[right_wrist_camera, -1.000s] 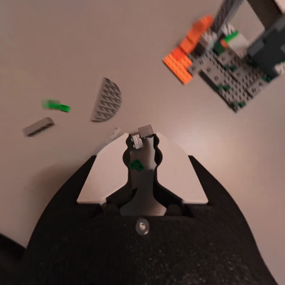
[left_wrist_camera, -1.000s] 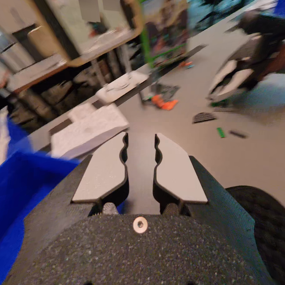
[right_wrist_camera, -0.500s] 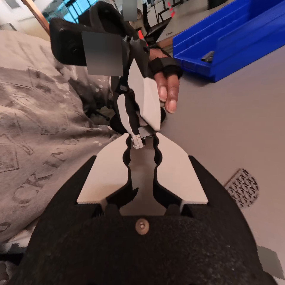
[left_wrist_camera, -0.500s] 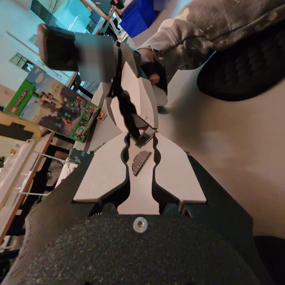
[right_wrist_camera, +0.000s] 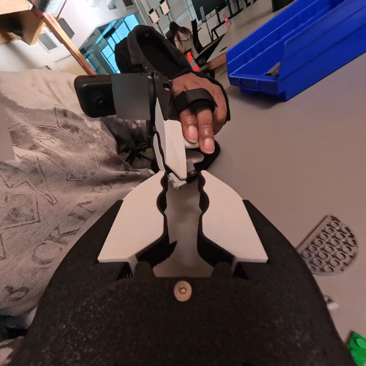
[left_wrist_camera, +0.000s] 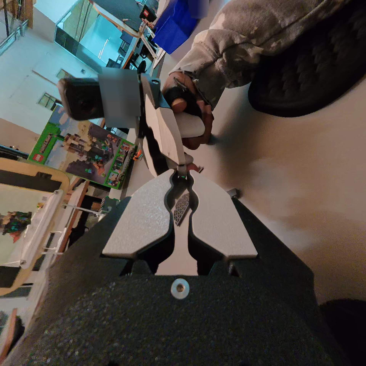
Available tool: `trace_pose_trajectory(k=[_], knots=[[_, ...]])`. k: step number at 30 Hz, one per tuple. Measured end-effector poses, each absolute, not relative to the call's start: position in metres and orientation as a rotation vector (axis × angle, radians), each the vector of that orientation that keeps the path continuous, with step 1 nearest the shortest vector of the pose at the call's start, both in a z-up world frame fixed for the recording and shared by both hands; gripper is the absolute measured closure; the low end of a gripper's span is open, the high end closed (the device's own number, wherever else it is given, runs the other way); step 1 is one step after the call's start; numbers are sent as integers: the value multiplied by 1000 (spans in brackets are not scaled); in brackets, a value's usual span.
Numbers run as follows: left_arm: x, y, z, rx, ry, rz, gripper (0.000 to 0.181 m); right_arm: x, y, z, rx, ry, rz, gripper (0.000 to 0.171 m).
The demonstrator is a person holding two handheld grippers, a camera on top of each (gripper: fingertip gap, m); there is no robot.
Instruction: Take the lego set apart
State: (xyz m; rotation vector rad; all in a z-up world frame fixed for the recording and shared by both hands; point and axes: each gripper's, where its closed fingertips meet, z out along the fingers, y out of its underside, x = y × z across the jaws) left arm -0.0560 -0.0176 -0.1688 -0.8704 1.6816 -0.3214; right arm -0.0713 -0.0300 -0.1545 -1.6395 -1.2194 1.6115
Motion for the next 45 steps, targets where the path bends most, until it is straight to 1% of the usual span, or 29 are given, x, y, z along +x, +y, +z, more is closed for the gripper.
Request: trace_pose_trajectory(k=[3, 6, 9, 14, 18, 22, 25, 30, 34, 35, 39, 42, 45], knots=[[-67, -3, -166, -959, 1623, -326, 172, -60, -12, -149, -1649, -1140, 1524, 134], [-93, 22, -159, -1113, 1514, -304, 172, -31, 23, -157, -1770, -1079, 1164, 133], [-126, 46, -153, -1257, 1392, -289, 172, -7, 38, -156, -1826, -1035, 995, 134], [-200, 88, -129, -1415, 1172, -62, 173, 31, 56, -201, -2069, -1101, 591, 133], [-278, 121, -112, -1609, 955, 81, 172, 33, 53, -235, -2220, -1217, 433, 130], [-350, 146, -122, -1831, 771, 201, 172, 25, 50, -261, -2332, -1316, 297, 122], [-382, 153, -149, -2019, 712, 200, 172, 20, 54, -271, -2374, -1325, 232, 124], [-397, 157, -195, -2202, 713, 197, 172, 14, 61, -273, -2385, -1301, 235, 149], [-396, 157, -213, -2265, 712, 161, 172, 13, 62, -274, -2389, -1291, 278, 150], [-397, 158, -212, -2259, 701, 173, 167, 12, 62, -274, -2384, -1292, 288, 150], [-392, 161, -191, -2172, 659, 141, 146, 14, 62, -273, -2363, -1287, 332, 150], [-373, 156, -154, -1992, 697, 123, 145, 12, 59, -260, -2296, -1284, 396, 150], [-322, 133, -115, -1782, 823, -12, 151, 7, 59, -240, -2196, -1243, 500, 150]])
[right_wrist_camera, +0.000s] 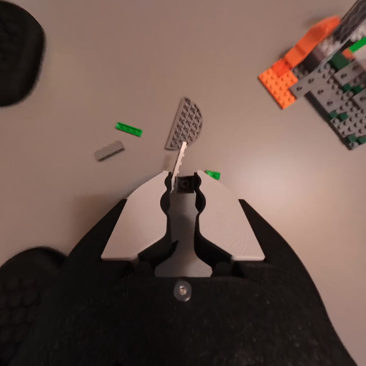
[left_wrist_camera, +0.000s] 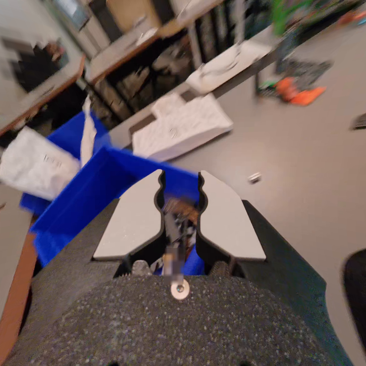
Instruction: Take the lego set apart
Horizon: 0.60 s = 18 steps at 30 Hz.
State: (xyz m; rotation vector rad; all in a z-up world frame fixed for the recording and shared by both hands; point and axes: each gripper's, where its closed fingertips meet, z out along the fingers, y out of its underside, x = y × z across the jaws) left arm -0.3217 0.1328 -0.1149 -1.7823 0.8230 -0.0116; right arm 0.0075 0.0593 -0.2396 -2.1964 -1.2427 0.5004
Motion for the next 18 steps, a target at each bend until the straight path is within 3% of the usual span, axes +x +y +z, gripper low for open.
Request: trace_pose_trajectory(k=[7, 11, 18], knots=[[-154, 38, -112, -1407, 1235, -548, 145, -27, 36, -171, -1861, -1102, 1041, 150], [-96, 13, -129, -1187, 1338, -516, 137, -47, 23, -150, -1746, -1043, 1311, 150], [-63, 2, -125, -913, 1378, -282, 132, -70, 5, -137, -1671, -1014, 1618, 150]])
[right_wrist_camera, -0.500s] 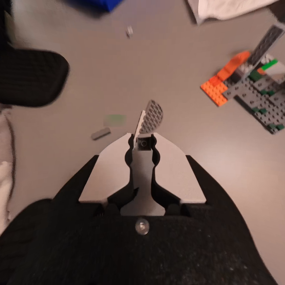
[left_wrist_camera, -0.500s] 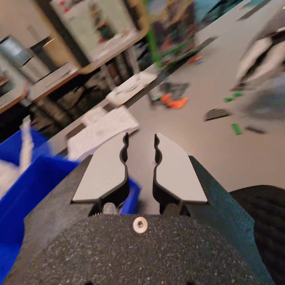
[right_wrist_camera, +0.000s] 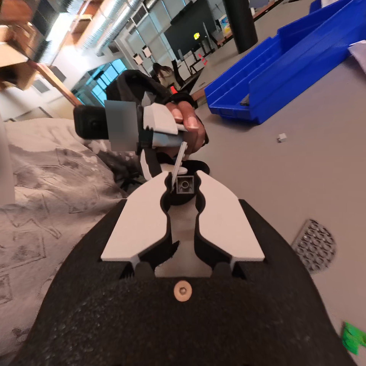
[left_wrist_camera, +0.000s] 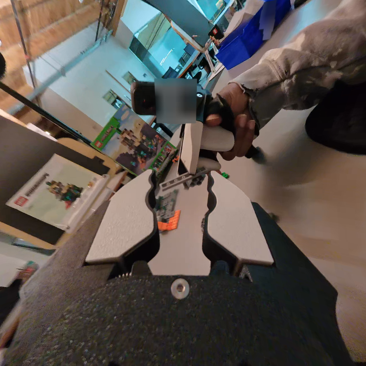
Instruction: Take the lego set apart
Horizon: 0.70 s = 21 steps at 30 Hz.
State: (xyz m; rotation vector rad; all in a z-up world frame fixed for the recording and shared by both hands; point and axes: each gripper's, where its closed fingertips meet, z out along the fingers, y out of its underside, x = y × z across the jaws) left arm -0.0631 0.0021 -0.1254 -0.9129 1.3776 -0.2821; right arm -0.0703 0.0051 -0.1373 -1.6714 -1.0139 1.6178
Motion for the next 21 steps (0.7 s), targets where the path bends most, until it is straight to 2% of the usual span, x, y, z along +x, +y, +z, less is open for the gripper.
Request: trace_pose_trajectory(k=[4, 10, 19, 21], knots=[[-59, 5, -135, -803, 1421, -64, 137, -76, 0, -135, -1670, -991, 1711, 150], [-58, 9, -144, -756, 1437, 25, 151, -81, 1, -140, -1715, -942, 1769, 151], [-61, 10, -157, -829, 1454, -83, 157, -83, 4, -150, -1765, -900, 1821, 149], [-61, 8, -158, -836, 1462, -111, 157, -83, 4, -152, -1774, -911, 1799, 143]])
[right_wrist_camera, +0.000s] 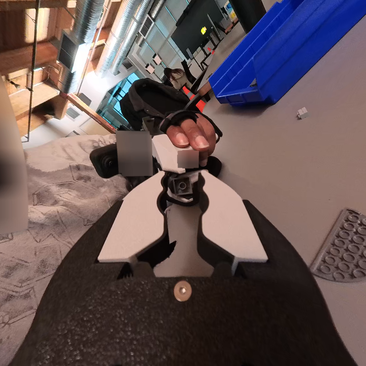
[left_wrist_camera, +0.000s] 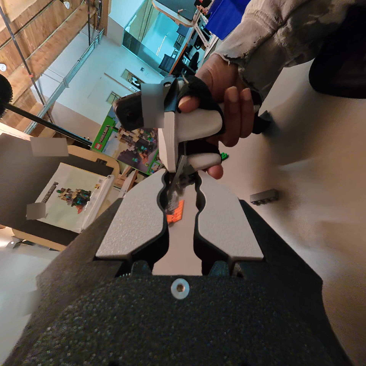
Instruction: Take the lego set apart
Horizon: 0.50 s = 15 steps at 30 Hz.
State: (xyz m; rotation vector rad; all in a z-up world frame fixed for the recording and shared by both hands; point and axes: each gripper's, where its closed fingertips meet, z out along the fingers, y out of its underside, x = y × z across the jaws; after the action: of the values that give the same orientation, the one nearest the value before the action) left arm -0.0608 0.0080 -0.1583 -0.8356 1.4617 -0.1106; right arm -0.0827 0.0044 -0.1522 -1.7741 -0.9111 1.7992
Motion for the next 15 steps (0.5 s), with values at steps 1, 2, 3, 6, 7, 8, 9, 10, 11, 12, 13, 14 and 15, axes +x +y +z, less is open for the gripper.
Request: trace_pose_trajectory(k=[1, 2, 3, 6, 7, 8, 9, 10, 11, 12, 13, 14, 15], knots=[[-61, 7, -159, -832, 1466, -117, 157, -83, 4, -153, -1779, -918, 1790, 140], [-60, 6, -159, -826, 1471, -115, 157, -82, 5, -155, -1786, -925, 1779, 136], [-60, 5, -160, -821, 1476, -114, 157, -82, 5, -156, -1791, -933, 1767, 134], [-60, 3, -161, -808, 1485, -112, 158, -81, 5, -158, -1798, -950, 1747, 128], [-60, 3, -161, -804, 1486, -107, 159, -80, 5, -157, -1793, -947, 1753, 126], [-61, 3, -162, -799, 1497, -99, 162, -78, 6, -154, -1780, -936, 1770, 124], [-63, 5, -162, -800, 1487, -83, 162, -75, 6, -150, -1759, -920, 1798, 122], [-65, 7, -163, -812, 1486, -83, 162, -71, 8, -147, -1753, -907, 1797, 122], [-68, 9, -163, -828, 1477, -92, 162, -67, 11, -147, -1757, -902, 1767, 122], [-72, 11, -163, -845, 1467, -99, 162, -63, 13, -145, -1751, -899, 1744, 121], [-76, 14, -162, -865, 1460, -99, 162, -60, 14, -142, -1736, -884, 1737, 121], [-81, 18, -160, -888, 1446, -99, 162, -56, 18, -139, -1728, -860, 1724, 122], [-89, 22, -157, -917, 1424, -99, 162, -52, 23, -138, -1739, -841, 1683, 124]])
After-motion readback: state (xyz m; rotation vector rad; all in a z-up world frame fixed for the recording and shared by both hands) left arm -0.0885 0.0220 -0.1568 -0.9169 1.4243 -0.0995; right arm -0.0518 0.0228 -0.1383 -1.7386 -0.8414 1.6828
